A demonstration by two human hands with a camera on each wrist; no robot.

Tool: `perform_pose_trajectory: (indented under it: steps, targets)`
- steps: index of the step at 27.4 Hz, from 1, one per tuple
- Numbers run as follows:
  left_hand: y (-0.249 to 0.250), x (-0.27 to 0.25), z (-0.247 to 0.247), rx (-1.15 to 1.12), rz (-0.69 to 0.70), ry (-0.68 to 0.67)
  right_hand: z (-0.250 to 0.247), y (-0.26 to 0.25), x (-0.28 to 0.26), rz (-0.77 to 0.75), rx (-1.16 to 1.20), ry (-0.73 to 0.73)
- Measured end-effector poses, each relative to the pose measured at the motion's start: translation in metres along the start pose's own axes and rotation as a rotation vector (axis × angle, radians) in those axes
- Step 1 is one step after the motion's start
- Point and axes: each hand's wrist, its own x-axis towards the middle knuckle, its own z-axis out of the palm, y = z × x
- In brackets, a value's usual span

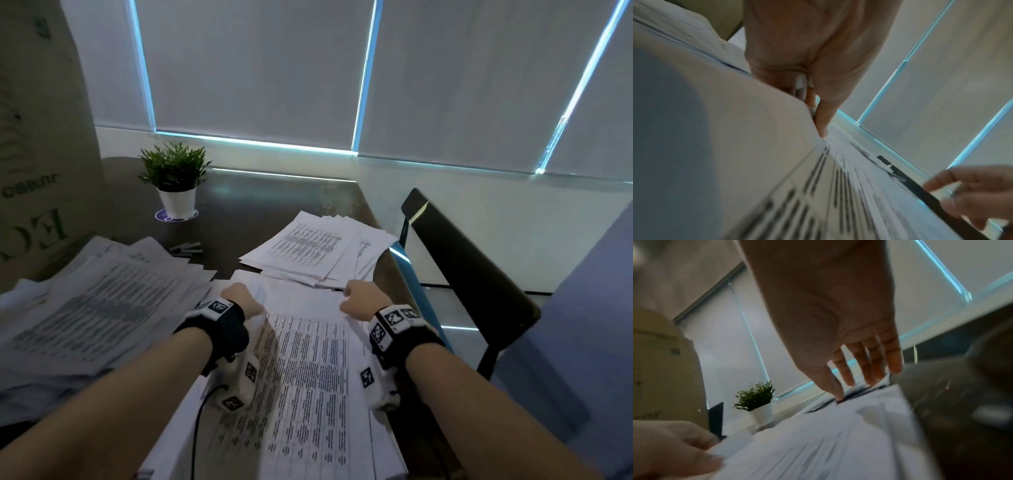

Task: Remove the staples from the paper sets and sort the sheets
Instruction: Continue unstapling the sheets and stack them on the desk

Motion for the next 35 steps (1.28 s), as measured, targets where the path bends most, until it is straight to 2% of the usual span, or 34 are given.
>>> perform_pose_trajectory:
  steps: [2, 3, 5, 7, 12, 16, 20, 22, 24, 28, 31, 33, 35]
  targets:
    - [0.002, -0.004, 0.006, 0.024, 0.028, -0.050, -0.011, 0.022, -0.012, 0.160, -0.143, 0.070]
    - [0.004, -0.009, 0.008, 0.036, 0.046, -0.064, -0.017, 0.032, -0.018, 0.238, -0.173, 0.059]
    - [0.006, -0.015, 0.012, 0.064, 0.072, -0.054, -0.024, 0.048, -0.029, 0.323, -0.174, -0.052]
    - [0.006, -0.018, 0.018, 0.072, 0.072, -0.034, -0.026, 0.059, -0.041, 0.302, -0.215, -0.156]
    - [0.007, -0.028, 0.028, -0.028, 0.036, 0.012, -0.009, 0.068, -0.070, 0.155, -0.265, -0.138]
    - [0.006, -0.034, 0.027, -0.146, 0.028, 0.051, -0.017, 0.069, -0.076, 0.067, -0.236, -0.249]
    - [0.017, -0.052, 0.031, -0.197, 0.121, 0.061, -0.016, 0.064, -0.078, 0.063, -0.278, -0.264]
    - [0.021, -0.057, 0.034, -0.182, 0.154, 0.021, -0.021, 0.060, -0.076, 0.078, -0.259, -0.229]
    - [0.022, -0.058, 0.035, -0.127, 0.142, 0.010, -0.026, 0.055, -0.072, 0.078, -0.223, -0.129]
    - [0.022, -0.057, 0.036, -0.079, 0.155, 0.022, -0.034, 0.036, -0.068, 0.045, -0.305, 0.169]
    - [0.023, -0.052, 0.032, -0.028, 0.210, 0.008, -0.043, 0.017, -0.065, -0.087, -0.325, 0.409]
    - [0.024, -0.047, 0.027, 0.111, 0.267, 0.000, -0.046, 0.003, -0.057, -0.178, -0.127, 0.423]
    - [0.026, -0.040, 0.026, 0.231, 0.274, -0.046, -0.040, -0.014, -0.048, -0.227, 0.013, 0.293]
